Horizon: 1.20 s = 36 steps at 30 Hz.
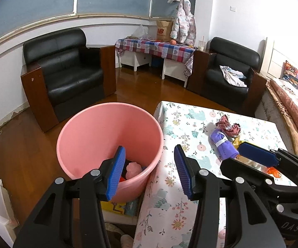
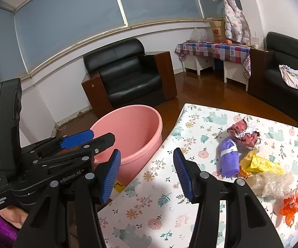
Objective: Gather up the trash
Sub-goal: 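Move both grippers back from the bucket over the table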
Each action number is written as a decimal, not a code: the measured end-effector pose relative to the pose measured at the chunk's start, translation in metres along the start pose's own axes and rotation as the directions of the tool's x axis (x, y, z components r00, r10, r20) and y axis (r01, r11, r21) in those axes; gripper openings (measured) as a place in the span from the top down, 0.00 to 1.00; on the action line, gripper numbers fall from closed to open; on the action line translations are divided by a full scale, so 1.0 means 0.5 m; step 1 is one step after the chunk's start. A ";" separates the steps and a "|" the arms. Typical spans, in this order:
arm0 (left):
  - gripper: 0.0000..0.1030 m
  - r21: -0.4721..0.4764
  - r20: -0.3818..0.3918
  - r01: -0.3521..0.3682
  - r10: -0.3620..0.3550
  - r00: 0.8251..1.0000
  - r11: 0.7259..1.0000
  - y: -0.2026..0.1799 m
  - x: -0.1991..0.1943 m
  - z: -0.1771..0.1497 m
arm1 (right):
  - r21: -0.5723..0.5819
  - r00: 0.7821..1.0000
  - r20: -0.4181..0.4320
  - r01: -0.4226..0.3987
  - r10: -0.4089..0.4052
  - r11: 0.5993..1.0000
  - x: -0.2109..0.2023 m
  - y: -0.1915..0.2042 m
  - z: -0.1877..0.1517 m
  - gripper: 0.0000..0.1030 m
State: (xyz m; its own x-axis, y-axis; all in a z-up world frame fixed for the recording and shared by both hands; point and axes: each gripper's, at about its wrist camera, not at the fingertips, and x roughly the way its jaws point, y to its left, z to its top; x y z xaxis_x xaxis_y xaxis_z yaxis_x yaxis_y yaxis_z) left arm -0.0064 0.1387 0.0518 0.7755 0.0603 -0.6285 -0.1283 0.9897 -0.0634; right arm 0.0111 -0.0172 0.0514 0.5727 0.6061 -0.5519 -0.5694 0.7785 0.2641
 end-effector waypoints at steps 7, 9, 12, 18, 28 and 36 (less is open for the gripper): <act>0.52 0.018 0.002 0.001 -0.001 1.000 1.000 -0.017 0.001 -0.003 | 0.012 1.000 0.009 0.010 -0.010 1.000 -0.008 -0.011 -0.006 0.49; 0.52 0.025 0.002 0.000 0.000 1.000 1.000 -0.021 0.001 -0.004 | 0.013 1.000 0.013 0.013 -0.013 1.000 -0.012 -0.015 -0.009 0.49; 0.52 0.032 0.001 0.003 -0.003 1.000 0.999 -0.028 0.002 -0.003 | 0.015 1.000 0.018 0.018 -0.018 1.000 -0.018 -0.019 -0.011 0.49; 0.52 0.041 0.000 0.012 -0.012 1.000 0.999 -0.038 0.003 -0.007 | 0.029 0.999 0.025 0.030 -0.031 0.999 -0.028 -0.032 -0.019 0.49; 0.52 0.046 -0.042 0.070 -0.068 0.997 0.996 -0.069 0.024 -0.026 | 0.110 0.992 0.016 0.122 -0.125 0.986 -0.066 -0.114 -0.075 0.49; 0.52 0.078 -0.101 0.129 -0.121 0.988 0.989 -0.123 0.056 -0.052 | 0.208 0.976 0.016 0.210 -0.218 0.955 -0.120 -0.214 -0.130 0.49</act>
State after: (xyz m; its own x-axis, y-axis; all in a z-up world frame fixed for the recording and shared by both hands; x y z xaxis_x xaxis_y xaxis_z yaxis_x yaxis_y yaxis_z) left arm 0.0070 0.0759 0.0180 0.7192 -0.0732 -0.6910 0.0213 0.9963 -0.0833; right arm -0.0010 -0.1475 0.0049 0.6924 0.4242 -0.5837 -0.3010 0.9050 0.3007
